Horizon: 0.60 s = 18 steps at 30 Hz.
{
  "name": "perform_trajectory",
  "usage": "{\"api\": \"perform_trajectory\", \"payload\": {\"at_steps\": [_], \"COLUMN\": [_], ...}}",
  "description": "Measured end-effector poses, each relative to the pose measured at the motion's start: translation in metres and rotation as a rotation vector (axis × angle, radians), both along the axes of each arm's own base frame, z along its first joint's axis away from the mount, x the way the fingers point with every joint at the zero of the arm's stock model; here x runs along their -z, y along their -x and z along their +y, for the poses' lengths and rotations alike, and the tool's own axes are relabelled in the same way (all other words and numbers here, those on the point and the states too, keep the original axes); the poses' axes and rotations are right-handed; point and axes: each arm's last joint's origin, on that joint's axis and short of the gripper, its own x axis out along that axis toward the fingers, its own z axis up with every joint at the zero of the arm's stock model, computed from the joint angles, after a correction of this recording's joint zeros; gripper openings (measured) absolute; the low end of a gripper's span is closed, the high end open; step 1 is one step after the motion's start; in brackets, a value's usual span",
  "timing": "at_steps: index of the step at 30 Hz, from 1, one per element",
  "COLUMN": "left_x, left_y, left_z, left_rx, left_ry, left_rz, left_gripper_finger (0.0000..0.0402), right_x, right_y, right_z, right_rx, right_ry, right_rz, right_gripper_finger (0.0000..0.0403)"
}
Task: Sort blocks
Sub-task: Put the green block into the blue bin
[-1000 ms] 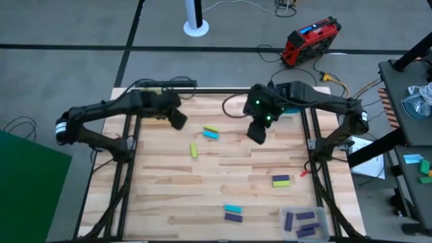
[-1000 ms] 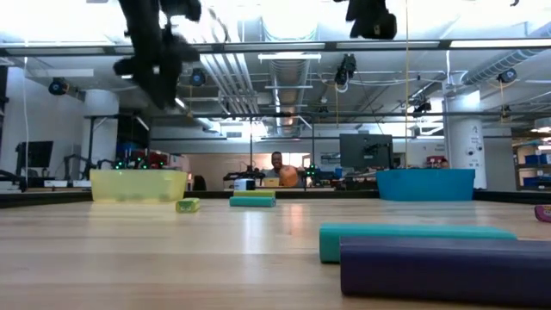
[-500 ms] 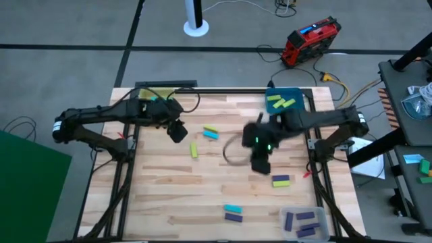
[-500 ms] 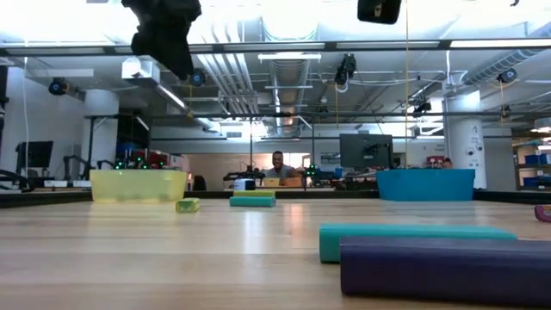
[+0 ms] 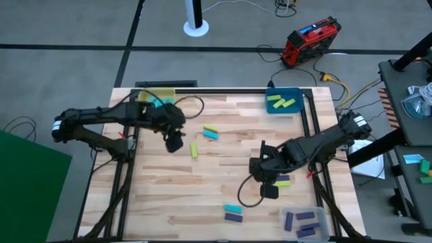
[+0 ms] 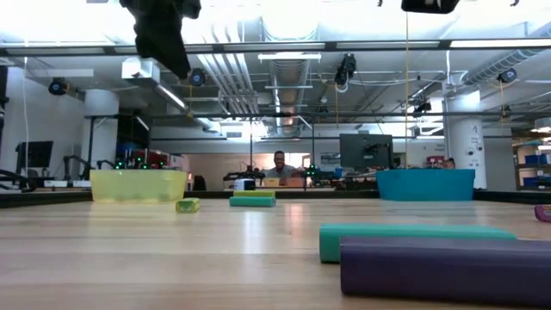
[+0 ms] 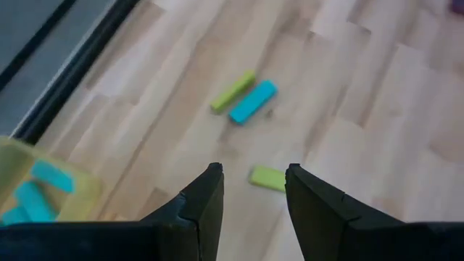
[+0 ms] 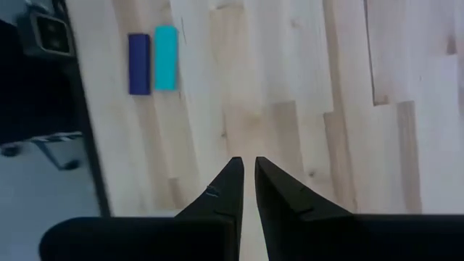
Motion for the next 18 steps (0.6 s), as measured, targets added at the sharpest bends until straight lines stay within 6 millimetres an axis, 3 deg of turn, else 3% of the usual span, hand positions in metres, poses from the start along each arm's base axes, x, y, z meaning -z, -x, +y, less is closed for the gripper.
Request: {"api": "perform_trajectory", "payload": {"at_steps": [5,9,14,18], "left_x": [0.004,0.016,0.040,0.057], "left_y": [-0.001,-0.001,-0.003,-0.006], "left_z": [-0.011,-0.020,-0.030,-0.031], "left_rx": [0.204,0.280,0.233,0.073], "left_ry": [0.043,0.093,0.163,0.264], "left_rz": [0.025,0.056,0.059,0.003], "left_gripper_finger": [0.0127,0.0127,0.0127,0.0127], "right_x": [0.017,0.036,0.052,0.054], "right_y": [0.004,0.003,0.003,0.004], "right_z": [0.012,0.013,0.013,0.012], "right_rx": [-0.060,-0.006,0.091,0.155], "right_ry": [0.085,0.098,0.075,0.072], "right_rz": [-0.014,-0.007,0.011,0.021], "right_gripper_finger": [0.0029,0.0029,0.0043,0.0064]}}
